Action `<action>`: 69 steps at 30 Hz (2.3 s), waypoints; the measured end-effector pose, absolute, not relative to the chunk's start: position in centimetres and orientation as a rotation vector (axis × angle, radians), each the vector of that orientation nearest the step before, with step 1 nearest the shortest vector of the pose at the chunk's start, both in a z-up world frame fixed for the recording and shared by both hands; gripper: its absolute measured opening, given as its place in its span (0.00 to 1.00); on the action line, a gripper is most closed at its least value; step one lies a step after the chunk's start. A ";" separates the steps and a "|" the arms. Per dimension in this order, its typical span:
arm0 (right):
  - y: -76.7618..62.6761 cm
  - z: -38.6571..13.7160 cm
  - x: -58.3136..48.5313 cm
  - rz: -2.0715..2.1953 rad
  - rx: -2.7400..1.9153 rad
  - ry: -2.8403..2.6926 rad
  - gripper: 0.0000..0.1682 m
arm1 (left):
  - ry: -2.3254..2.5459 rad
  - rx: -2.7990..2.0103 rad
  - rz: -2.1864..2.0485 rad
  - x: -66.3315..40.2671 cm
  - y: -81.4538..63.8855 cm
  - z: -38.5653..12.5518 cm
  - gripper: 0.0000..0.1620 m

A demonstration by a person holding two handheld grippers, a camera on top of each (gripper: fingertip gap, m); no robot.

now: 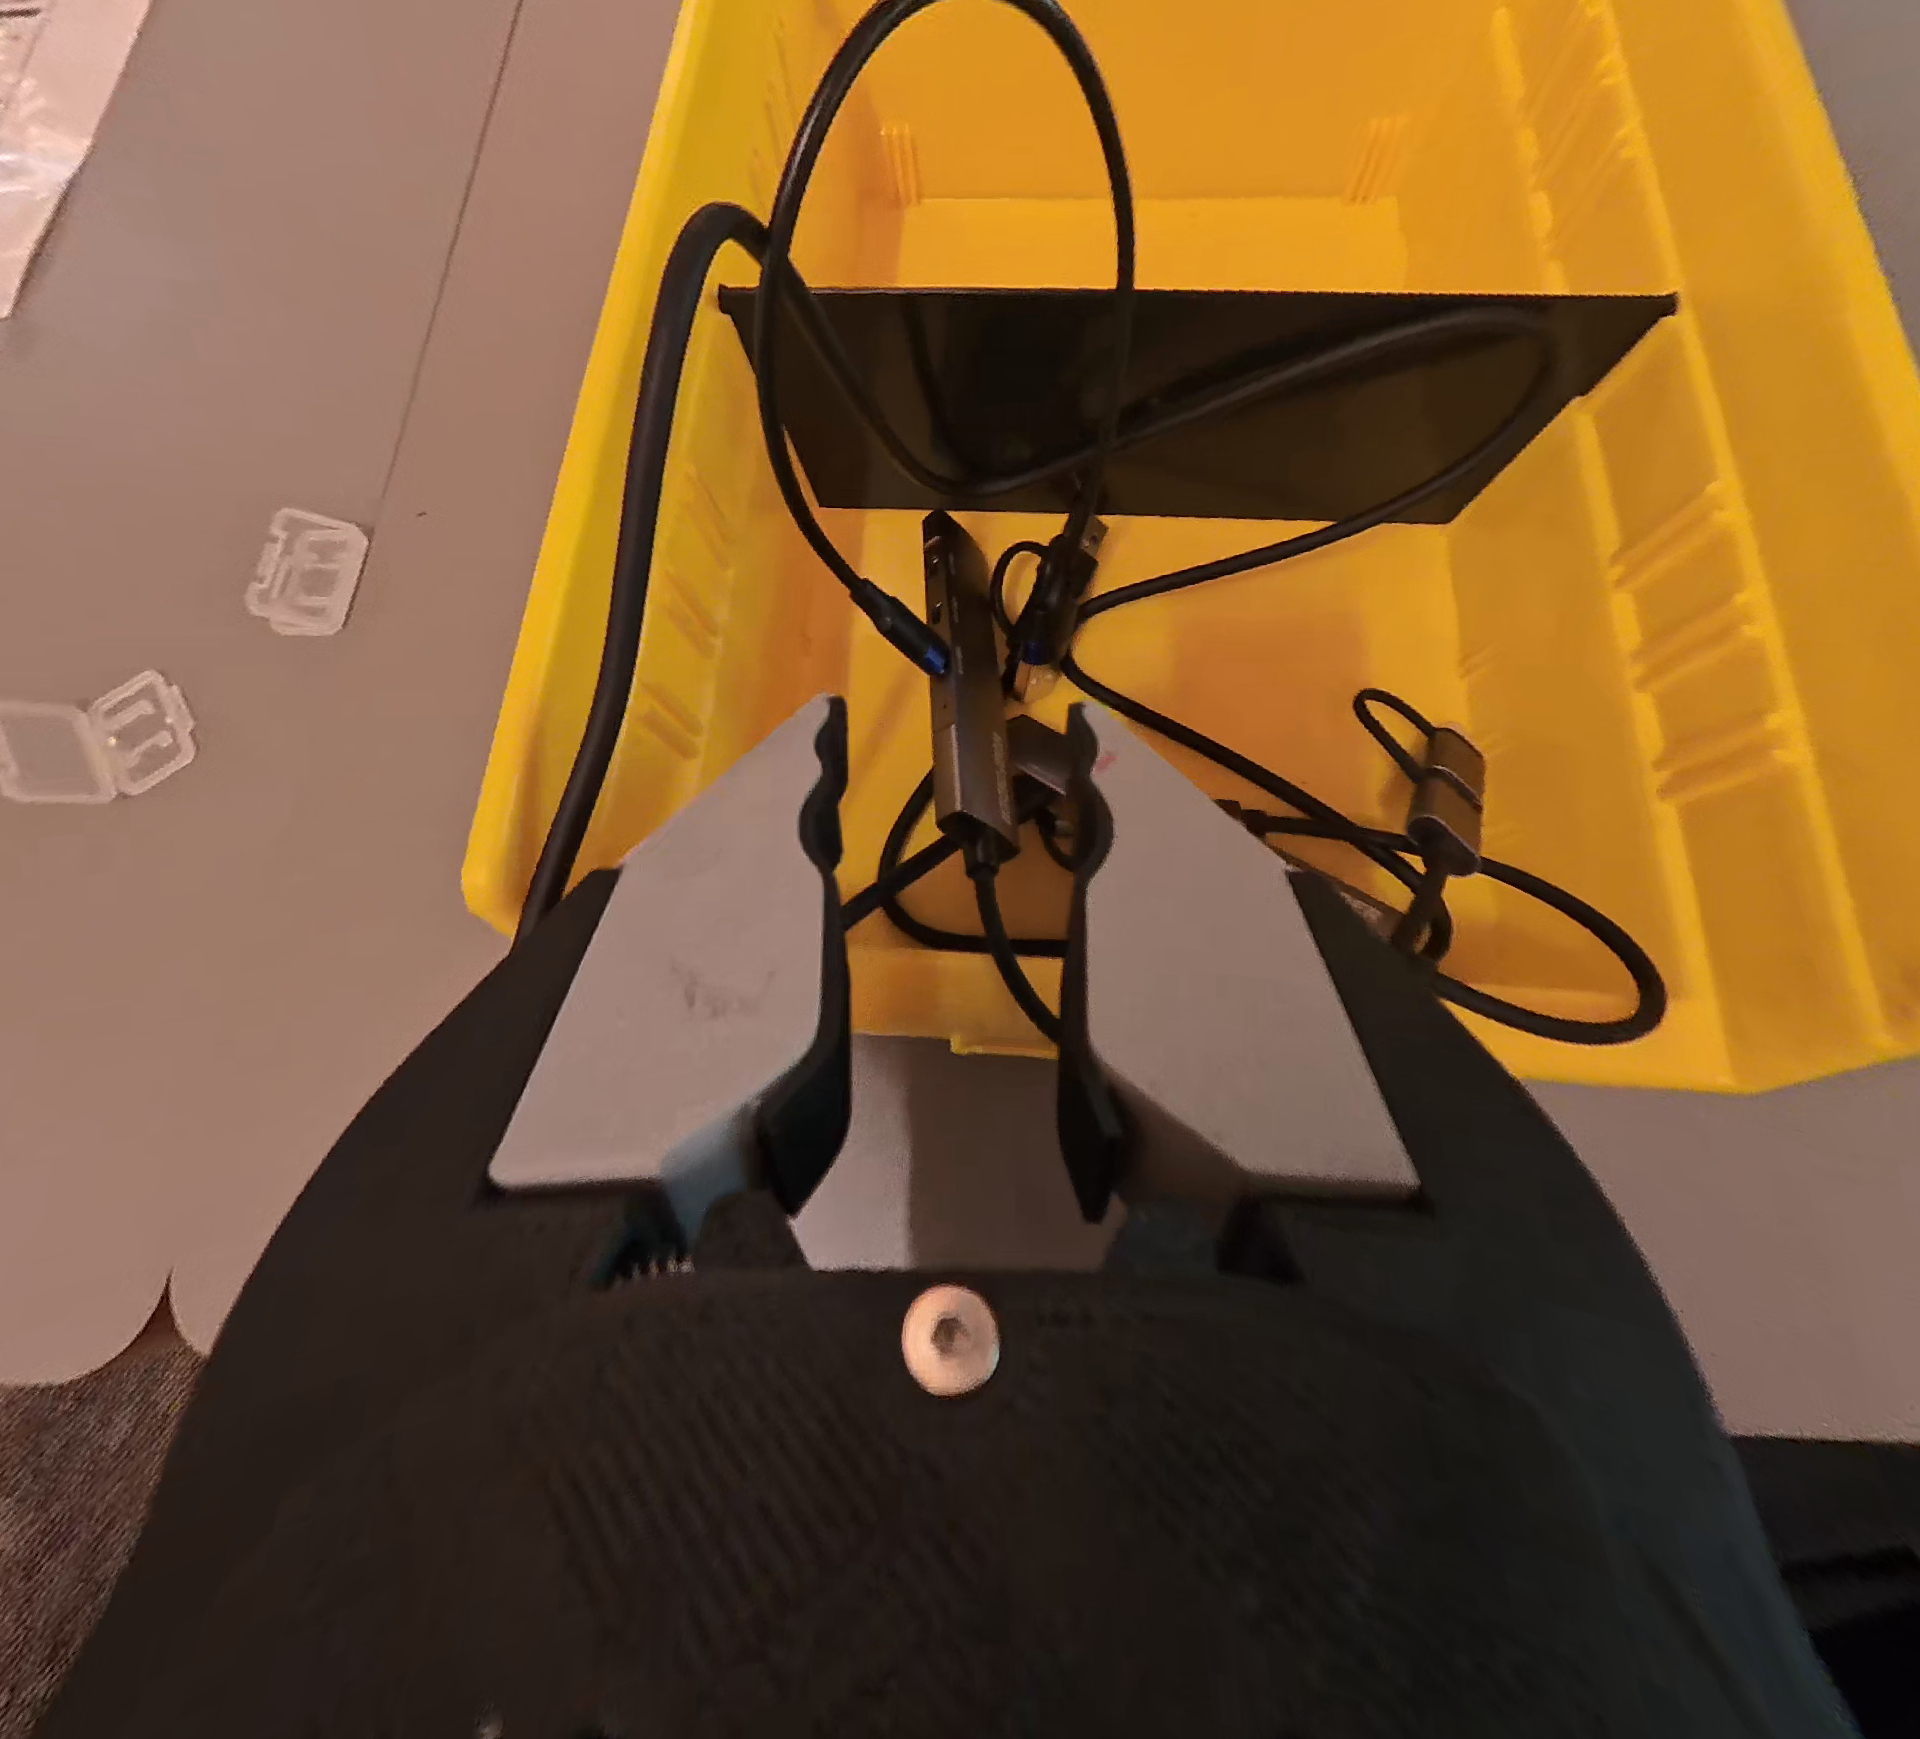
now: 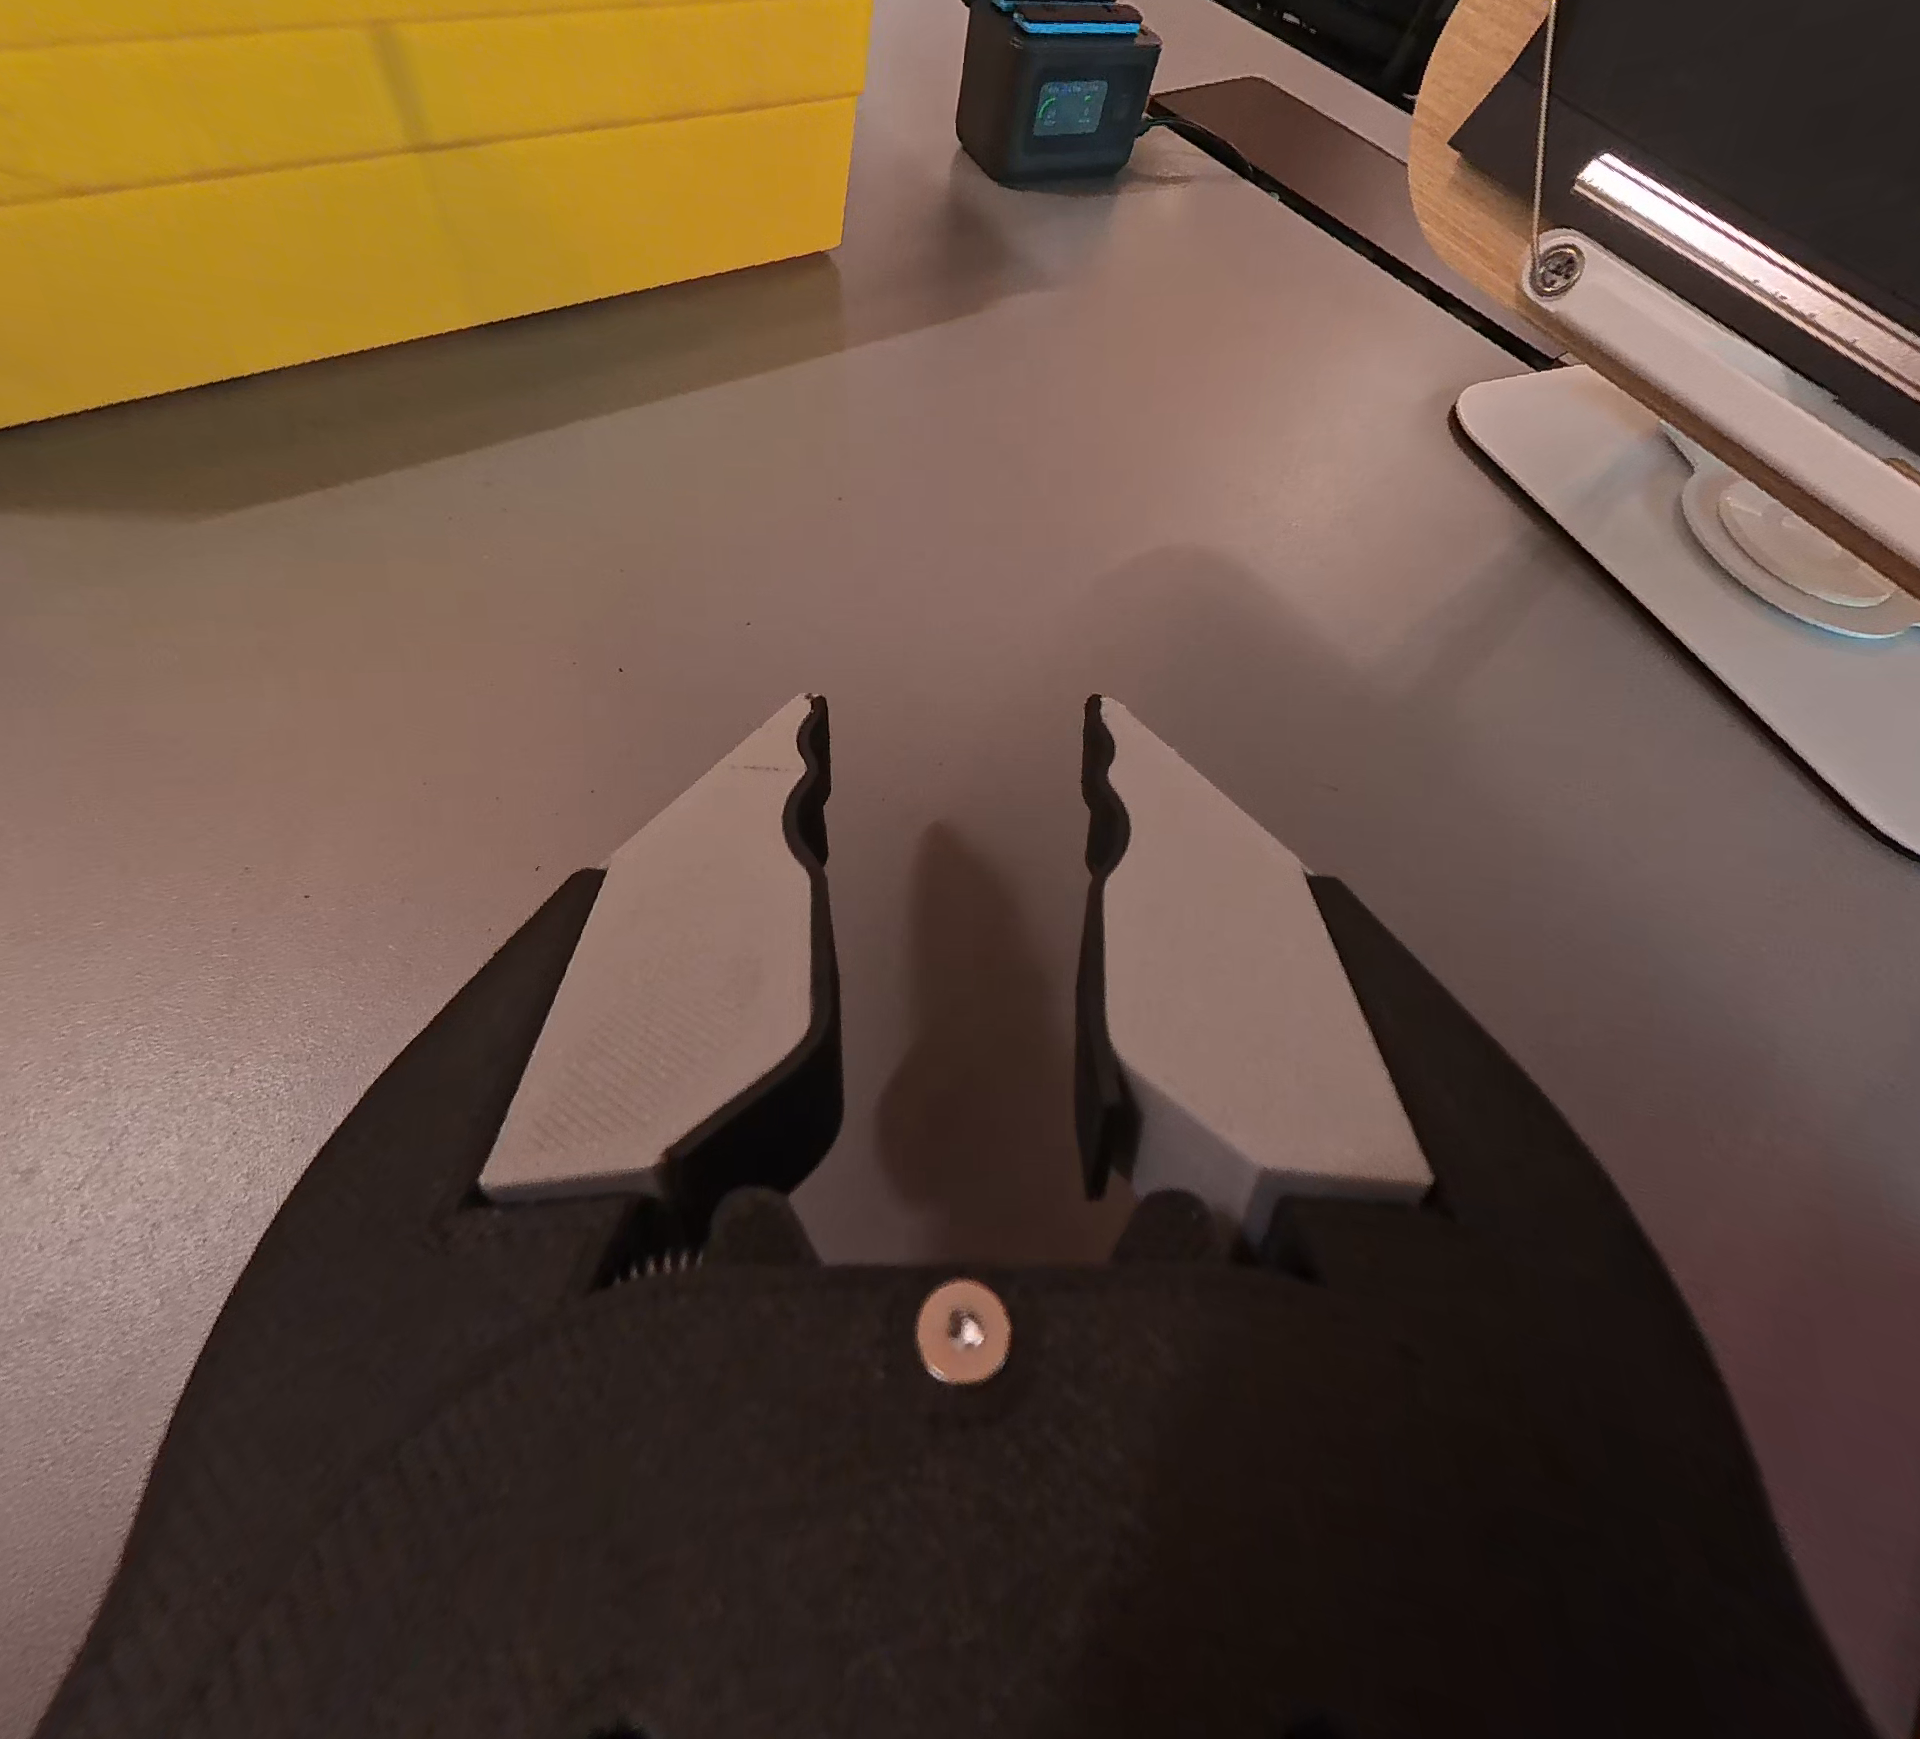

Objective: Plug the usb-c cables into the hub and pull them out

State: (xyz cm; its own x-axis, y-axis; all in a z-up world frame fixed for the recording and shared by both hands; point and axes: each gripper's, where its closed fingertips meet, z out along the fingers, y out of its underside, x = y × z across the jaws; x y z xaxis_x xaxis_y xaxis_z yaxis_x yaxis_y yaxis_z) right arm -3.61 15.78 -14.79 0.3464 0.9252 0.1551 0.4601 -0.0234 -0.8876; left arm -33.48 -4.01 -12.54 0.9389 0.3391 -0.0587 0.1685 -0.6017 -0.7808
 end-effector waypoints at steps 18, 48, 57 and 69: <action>15.8 -14.8 -3.6 0.604 -1.646 -1.261 0.27 | -0.335 -2.179 0.280 -32.8 -3.2 -11.4 0.23; 15.8 -14.8 -3.5 0.611 -1.649 -1.257 0.27 | -0.411 -2.194 0.316 -33.3 -2.8 -11.9 0.23; 15.8 -14.7 -3.5 0.603 -1.644 -1.259 0.27 | -0.493 -2.195 0.187 -33.1 -2.3 -11.9 0.24; 15.6 -14.9 -3.7 0.584 -1.634 -1.280 0.27 | -0.535 -2.202 -0.030 -33.4 -2.3 -12.5 0.11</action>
